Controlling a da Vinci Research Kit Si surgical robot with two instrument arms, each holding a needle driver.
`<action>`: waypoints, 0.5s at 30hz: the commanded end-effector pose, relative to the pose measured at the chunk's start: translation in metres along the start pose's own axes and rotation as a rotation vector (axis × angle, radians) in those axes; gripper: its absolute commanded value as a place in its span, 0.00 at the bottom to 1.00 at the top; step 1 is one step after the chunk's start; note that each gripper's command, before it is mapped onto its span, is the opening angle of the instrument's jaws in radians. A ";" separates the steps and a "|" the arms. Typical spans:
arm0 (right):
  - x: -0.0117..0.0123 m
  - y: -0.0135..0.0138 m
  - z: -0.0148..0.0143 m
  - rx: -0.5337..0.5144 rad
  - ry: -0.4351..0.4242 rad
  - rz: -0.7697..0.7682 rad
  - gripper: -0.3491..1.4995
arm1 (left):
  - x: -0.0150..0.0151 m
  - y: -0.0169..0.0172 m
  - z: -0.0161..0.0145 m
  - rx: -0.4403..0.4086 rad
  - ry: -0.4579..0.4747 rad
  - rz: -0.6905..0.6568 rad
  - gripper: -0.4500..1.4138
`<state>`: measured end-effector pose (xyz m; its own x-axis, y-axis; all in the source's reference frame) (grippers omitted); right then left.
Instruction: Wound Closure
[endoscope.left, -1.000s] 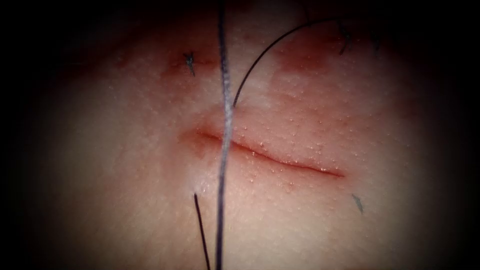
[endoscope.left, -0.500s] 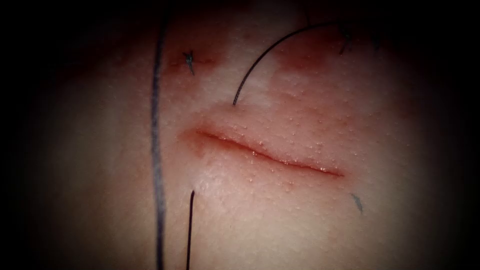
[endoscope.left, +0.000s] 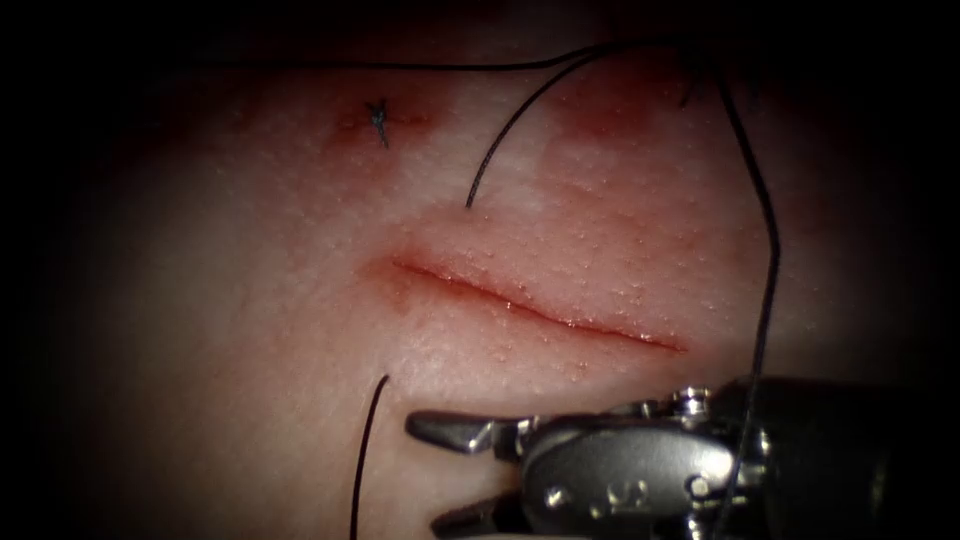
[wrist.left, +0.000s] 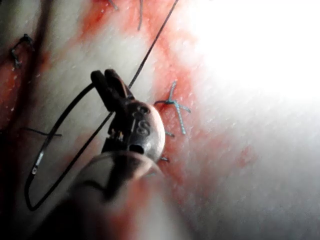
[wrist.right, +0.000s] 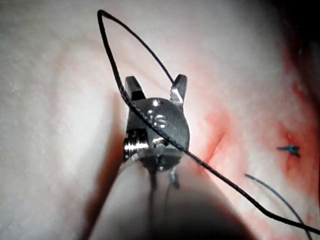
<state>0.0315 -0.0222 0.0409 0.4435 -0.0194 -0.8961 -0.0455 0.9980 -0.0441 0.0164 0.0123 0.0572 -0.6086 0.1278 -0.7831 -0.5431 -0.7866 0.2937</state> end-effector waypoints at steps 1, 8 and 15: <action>-0.0013 -0.0002 0.0023 -0.002 -0.009 -0.008 0.97 | -0.0003 0.0005 0.0007 0.002 -0.002 -0.001 0.00; -0.0052 -0.0001 0.0078 0.005 -0.060 -0.036 0.97 | -0.0003 0.0005 0.0007 0.000 -0.003 -0.005 0.00; -0.0063 -0.0005 0.0081 -0.031 -0.097 -0.012 0.03 | -0.0001 0.0008 0.0008 -0.002 0.001 -0.006 0.00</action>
<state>0.0358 -0.0213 0.0501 0.5237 -0.0369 -0.8511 -0.0586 0.9951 -0.0792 0.0160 0.0123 0.0572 -0.6061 0.1327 -0.7843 -0.5454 -0.7870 0.2883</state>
